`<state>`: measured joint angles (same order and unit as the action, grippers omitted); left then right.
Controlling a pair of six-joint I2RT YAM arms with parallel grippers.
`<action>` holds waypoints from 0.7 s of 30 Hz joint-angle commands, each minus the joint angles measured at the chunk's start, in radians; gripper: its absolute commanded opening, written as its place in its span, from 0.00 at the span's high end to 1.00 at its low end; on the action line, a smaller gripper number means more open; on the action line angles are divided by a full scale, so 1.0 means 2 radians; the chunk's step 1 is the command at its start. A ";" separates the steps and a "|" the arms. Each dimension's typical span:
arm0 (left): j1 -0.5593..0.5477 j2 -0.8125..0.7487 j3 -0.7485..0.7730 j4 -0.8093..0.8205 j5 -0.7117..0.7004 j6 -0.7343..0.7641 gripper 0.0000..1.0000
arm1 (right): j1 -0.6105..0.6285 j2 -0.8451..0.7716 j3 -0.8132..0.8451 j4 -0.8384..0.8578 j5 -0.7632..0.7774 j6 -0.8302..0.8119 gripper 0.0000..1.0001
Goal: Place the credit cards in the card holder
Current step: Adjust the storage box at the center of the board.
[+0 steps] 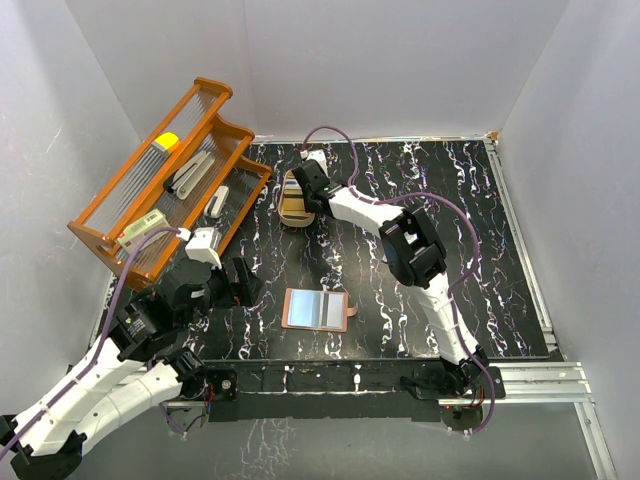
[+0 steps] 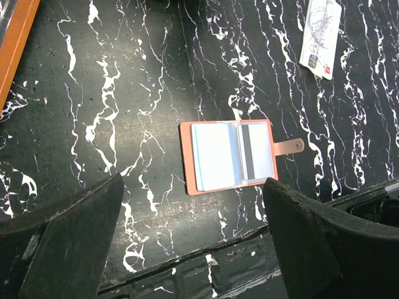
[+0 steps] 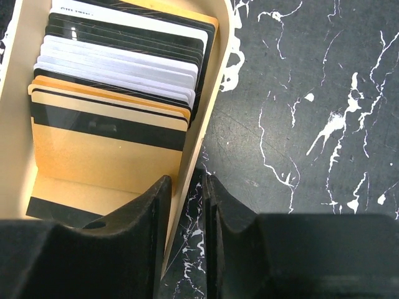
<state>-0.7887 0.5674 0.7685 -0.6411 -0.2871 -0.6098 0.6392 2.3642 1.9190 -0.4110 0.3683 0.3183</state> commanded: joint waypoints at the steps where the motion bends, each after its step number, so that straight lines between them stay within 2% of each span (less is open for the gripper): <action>1: 0.001 0.003 0.000 -0.009 -0.008 -0.004 0.09 | -0.003 -0.022 -0.003 0.003 0.025 0.022 0.77; 6: 0.001 0.015 -0.004 -0.005 -0.013 -0.017 0.18 | -0.003 -0.059 -0.049 -0.002 0.045 0.052 0.83; 10: 0.001 0.058 -0.012 0.019 0.013 -0.043 0.25 | -0.002 -0.103 -0.110 0.004 0.055 0.072 0.84; 12: 0.001 0.089 -0.020 0.052 0.040 -0.050 0.29 | -0.002 -0.122 -0.140 0.004 0.057 0.083 0.85; 16: 0.001 0.174 -0.025 0.122 0.082 -0.059 0.45 | -0.003 -0.156 -0.191 -0.010 0.054 0.119 0.85; 21: 0.002 0.289 0.001 0.178 0.087 -0.068 0.53 | 0.000 -0.202 -0.272 -0.008 0.014 0.170 0.88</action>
<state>-0.7887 1.0355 0.7311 -0.4068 -0.1493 -0.7219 0.6392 2.0544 1.4685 -0.4263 0.4324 0.5541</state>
